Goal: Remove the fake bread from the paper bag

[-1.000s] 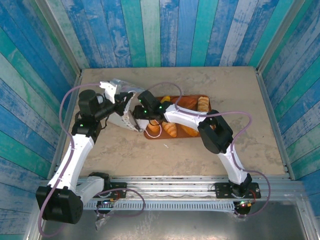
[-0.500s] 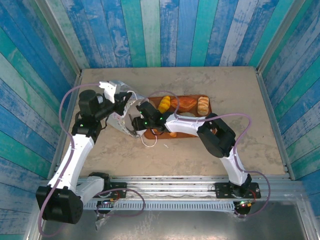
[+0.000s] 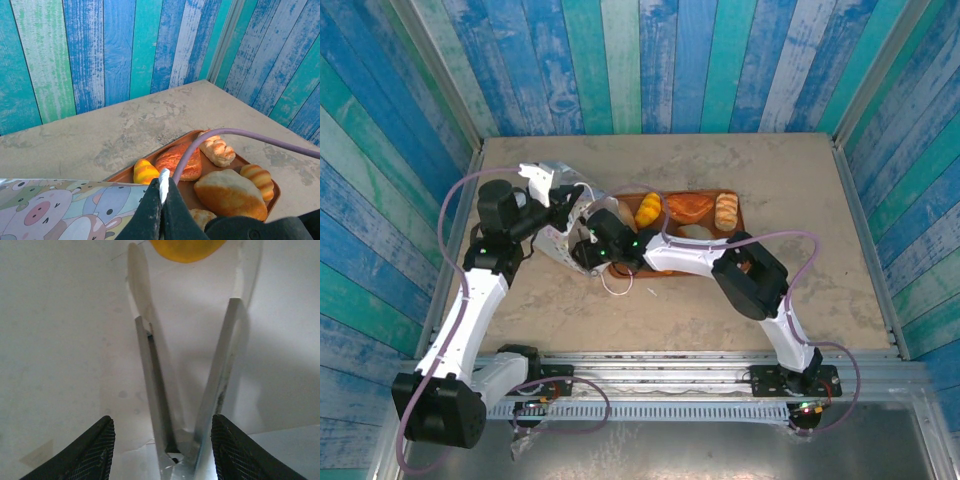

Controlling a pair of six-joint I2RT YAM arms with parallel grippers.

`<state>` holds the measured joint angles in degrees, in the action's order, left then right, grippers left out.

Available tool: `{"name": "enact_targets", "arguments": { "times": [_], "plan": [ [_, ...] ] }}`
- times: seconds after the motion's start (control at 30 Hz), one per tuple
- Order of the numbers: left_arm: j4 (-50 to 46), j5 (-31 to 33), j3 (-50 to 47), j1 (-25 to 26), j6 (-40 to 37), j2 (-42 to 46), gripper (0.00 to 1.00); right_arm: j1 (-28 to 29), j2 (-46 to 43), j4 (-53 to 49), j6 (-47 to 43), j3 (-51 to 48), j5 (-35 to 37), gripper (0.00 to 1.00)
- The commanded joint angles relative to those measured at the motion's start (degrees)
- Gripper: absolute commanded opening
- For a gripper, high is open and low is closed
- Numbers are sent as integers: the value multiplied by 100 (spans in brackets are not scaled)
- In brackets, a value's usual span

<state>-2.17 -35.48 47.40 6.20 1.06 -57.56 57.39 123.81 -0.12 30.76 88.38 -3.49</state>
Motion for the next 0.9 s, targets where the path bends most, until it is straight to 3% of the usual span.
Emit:
{"name": "enact_targets", "arguments": {
  "times": [0.0, 0.53, 0.87],
  "plan": [
    [59, -41, 79, -22, -88, 204, 0, 40, 131, 172, -80, -98, 37, 55],
    [50, -204, 59, -22, -93, 115, 0, 276, 576, -190, -838, 184, 821, 60],
    [-63, -429, 39, -22, -216, 84, 0, 453, 1296, -1273, -1349, 1351, 1403, 62]
  ]
}}
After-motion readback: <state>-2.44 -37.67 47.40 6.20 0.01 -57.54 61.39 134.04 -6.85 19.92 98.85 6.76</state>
